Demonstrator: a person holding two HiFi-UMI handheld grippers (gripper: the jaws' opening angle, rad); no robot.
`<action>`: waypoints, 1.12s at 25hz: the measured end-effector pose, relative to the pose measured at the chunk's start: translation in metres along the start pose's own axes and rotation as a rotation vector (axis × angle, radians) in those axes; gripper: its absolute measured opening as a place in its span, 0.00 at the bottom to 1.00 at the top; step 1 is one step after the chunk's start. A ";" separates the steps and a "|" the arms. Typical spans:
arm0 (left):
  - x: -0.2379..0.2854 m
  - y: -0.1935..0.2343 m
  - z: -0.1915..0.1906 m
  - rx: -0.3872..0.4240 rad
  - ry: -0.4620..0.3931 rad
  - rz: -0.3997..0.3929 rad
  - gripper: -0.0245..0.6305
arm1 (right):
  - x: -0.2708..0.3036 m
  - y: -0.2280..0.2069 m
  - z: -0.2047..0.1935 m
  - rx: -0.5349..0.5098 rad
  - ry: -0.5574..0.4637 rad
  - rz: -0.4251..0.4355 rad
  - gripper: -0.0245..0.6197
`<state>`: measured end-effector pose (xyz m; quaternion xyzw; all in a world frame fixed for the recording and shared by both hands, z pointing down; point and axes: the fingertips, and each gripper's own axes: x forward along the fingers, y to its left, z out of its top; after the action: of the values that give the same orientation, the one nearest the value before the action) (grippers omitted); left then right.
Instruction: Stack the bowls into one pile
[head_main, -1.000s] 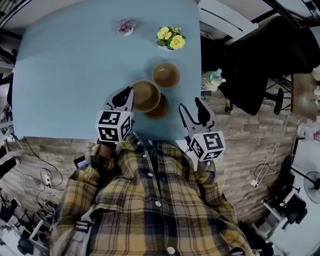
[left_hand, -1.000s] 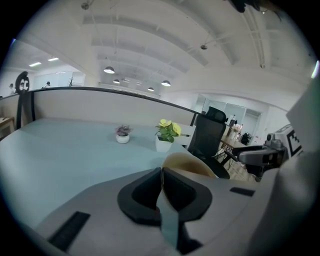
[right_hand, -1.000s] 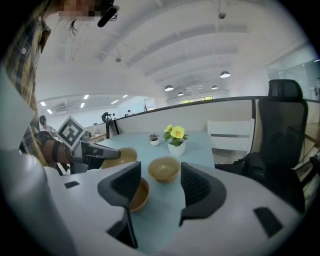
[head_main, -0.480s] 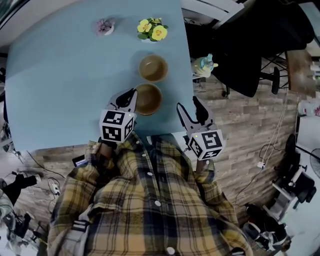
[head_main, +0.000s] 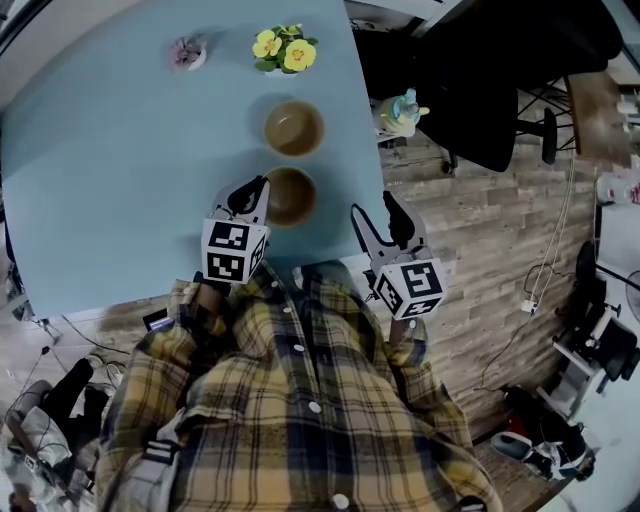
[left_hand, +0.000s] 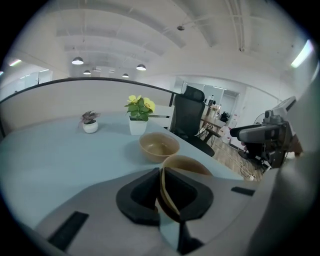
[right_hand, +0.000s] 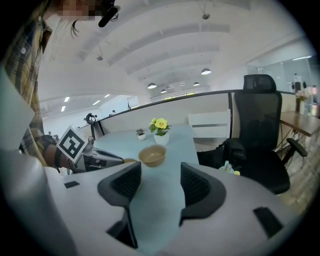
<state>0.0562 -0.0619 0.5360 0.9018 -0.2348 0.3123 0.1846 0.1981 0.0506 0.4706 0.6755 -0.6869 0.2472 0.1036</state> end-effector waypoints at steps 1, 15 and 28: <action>0.001 0.001 0.000 0.007 -0.002 0.003 0.08 | -0.001 -0.001 -0.001 0.005 -0.001 -0.004 0.40; -0.009 0.006 0.010 -0.014 -0.059 0.043 0.17 | 0.013 0.003 0.010 -0.037 0.004 0.052 0.40; -0.060 0.031 0.008 -0.158 -0.165 0.238 0.16 | 0.091 0.028 0.049 -0.278 0.050 0.305 0.40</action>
<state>0.0016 -0.0730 0.4974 0.8730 -0.3779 0.2375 0.1967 0.1739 -0.0534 0.4661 0.5368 -0.8058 0.1796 0.1741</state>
